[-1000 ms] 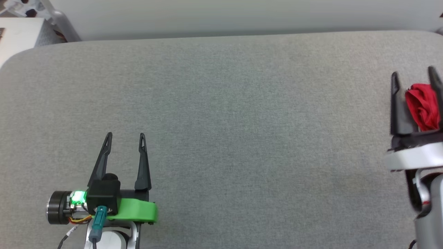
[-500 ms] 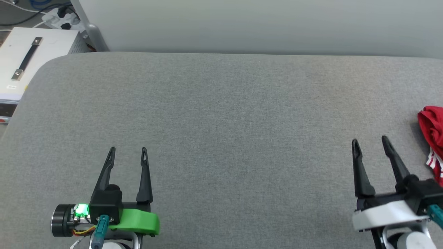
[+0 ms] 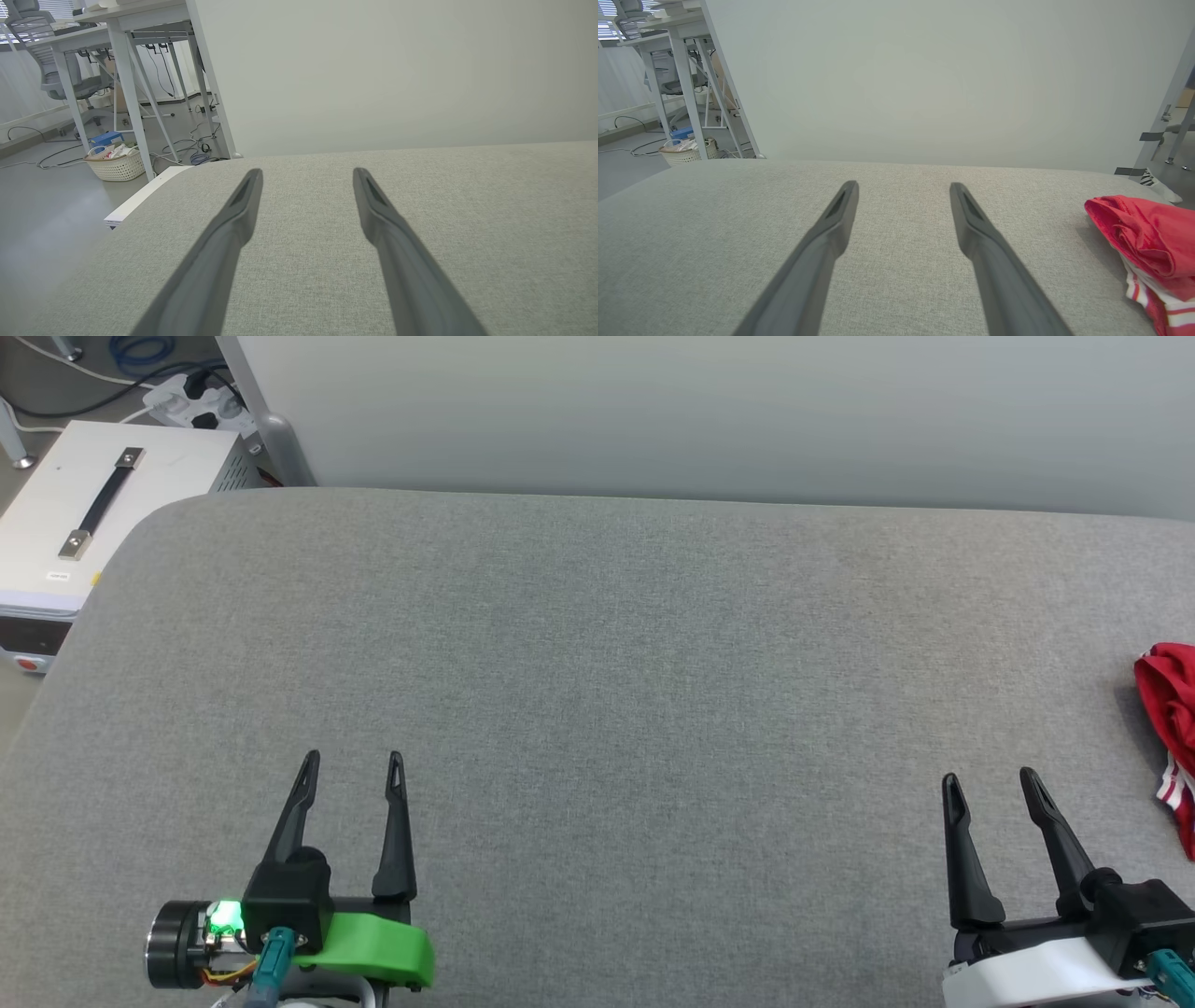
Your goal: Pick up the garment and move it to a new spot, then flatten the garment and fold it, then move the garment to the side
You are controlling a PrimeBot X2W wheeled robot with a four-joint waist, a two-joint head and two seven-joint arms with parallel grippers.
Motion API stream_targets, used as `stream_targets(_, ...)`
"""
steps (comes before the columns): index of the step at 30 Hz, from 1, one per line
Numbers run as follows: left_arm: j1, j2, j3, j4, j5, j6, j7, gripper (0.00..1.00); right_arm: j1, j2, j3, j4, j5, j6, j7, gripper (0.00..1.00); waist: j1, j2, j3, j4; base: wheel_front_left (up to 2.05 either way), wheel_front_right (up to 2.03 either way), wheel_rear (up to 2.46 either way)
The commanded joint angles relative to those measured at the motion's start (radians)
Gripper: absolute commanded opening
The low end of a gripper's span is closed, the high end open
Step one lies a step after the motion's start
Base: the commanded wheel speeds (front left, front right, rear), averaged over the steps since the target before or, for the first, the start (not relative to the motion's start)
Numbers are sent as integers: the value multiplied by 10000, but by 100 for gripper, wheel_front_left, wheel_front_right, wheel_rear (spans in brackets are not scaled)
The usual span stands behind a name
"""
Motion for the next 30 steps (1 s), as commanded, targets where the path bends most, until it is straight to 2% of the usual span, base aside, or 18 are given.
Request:
stream_targets(1, 146, -88, 31, 36, -52, -100, -59, 100, 136, 58, 29, -27, 89, -7, -89, 100, 1, 0, -20, 3, 0, 0, 0)
stream_targets(11, 234, -213, 139, 56, -93, -331, -59, 100, 229, 86, 67, -17, 145, -7, -89, 100, 1, 0, -12, -23, 0, 0, 0)
stream_targets(12, 128, -194, 107, 38, -44, -293, 0, 0, 151, 46, 50, 0, 79, 0, 0, 0, 1, 0, -15, -22, 0, 0, 0)
stream_targets(30, 63, -250, 181, 30, 5, -358, 298, 0, -9, 50, 57, 110, -48, -1, 300, 0, 1, 0, -86, -159, 0, 0, 0)
